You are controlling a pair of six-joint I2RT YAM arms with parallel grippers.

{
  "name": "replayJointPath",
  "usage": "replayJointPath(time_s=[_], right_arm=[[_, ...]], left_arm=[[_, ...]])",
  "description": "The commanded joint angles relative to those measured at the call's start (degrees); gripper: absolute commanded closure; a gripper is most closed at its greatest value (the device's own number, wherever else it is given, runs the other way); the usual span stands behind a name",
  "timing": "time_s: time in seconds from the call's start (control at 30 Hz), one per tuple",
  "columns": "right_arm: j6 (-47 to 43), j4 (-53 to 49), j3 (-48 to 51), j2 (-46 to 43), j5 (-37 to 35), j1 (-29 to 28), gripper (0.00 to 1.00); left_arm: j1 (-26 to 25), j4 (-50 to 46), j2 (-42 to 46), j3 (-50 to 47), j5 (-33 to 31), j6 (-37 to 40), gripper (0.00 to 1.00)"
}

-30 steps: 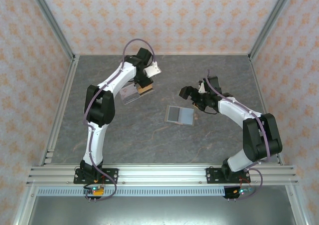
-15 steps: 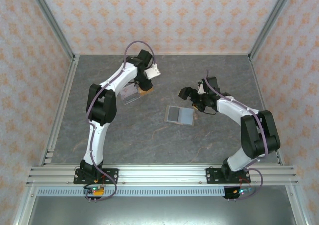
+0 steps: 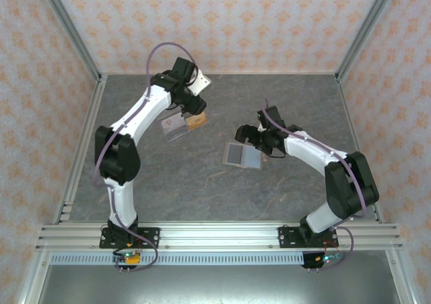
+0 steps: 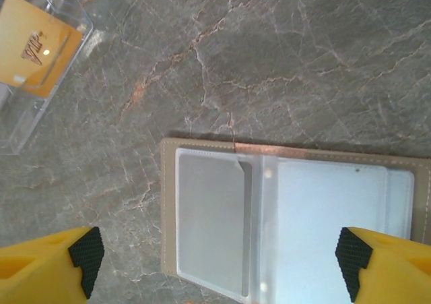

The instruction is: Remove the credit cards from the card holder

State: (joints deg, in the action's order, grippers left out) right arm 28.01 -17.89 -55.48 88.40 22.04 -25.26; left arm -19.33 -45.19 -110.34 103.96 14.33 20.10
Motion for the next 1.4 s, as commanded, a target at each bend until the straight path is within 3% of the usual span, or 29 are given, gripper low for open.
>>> replayJointPath(time_s=[0.0,0.27,0.4,0.57,0.63,0.7,0.87,1.07,1.13,1.37], right_arm=[[-0.4,-5.0,-2.4,-0.2,-7.3,-2.6,0.14],[-0.2,-10.3,-5.8,5.6,-12.6,-7.8,0.29],[-0.5,-11.5,-7.1,8.5,-13.5,-8.5,0.33],[-1.8,-11.9,-6.8,10.3,-15.1,-8.5,0.36],[-2.7,-12.2,-7.1,11.7,-15.1,-8.5,0.36],[-3.3,-12.1,-7.1,12.8,-15.1,-8.5,0.37],[-3.9,-11.5,-6.0,13.4,-16.1,-8.5,0.39],[-4.5,-10.9,-4.2,14.0,-17.4,-8.4,0.45],[-4.8,-10.7,-3.8,14.5,-17.6,-8.3,0.5],[-5.7,-9.6,-2.4,15.1,-18.0,-7.8,0.54]], left_arm=[[0.2,6.3,5.3,-6.4,-3.2,-12.5,0.4],[-0.2,12.5,15.1,-22.5,-12.8,-32.2,0.27],[-0.6,15.5,18.7,-29.0,-11.4,-37.9,0.23],[-2.1,19.0,21.5,-33.9,-6.0,-39.6,0.18],[-3.2,20.3,22.3,-35.5,-6.1,-40.4,0.06],[-4.3,21.8,22.9,-36.8,-6.0,-41.0,0.03],[-7.5,23.2,22.5,-38.2,-5.5,-43.6,0.04],[-10.4,26.2,20.1,-39.9,-0.7,-50.3,0.13],[-11.2,27.5,18.9,-40.4,1.6,-54.0,0.18],[-14.4,31.4,14.3,-41.0,6.7,-60.9,0.41]])
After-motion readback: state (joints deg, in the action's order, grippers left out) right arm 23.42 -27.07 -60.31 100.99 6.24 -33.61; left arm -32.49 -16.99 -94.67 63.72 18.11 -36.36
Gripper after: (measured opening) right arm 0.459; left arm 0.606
